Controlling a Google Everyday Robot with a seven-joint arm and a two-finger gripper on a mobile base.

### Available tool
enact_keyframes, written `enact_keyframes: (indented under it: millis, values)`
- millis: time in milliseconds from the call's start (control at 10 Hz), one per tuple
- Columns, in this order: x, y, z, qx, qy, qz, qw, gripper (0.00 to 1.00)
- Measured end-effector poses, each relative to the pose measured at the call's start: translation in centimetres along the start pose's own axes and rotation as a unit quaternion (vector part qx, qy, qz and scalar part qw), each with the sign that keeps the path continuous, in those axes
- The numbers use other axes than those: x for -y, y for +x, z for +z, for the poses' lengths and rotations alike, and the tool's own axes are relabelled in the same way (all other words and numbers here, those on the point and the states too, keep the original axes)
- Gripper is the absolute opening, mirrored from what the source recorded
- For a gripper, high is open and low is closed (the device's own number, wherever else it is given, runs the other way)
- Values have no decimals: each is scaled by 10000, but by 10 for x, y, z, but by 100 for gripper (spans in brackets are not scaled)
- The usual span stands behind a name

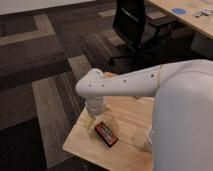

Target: Place the eraser in the ceramic cup

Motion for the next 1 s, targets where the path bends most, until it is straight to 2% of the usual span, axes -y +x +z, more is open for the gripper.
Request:
enact_keyframes:
  millis: [100, 500, 800, 1000]
  values:
    - [-4, 2, 4, 94, 37, 38, 9999, 80]
    - [-8, 9, 19, 160, 42, 144, 9998, 80]
    - [-6, 15, 33, 142, 259, 232, 9993, 80]
    - [-8, 12, 39, 177, 300, 238, 9991, 80]
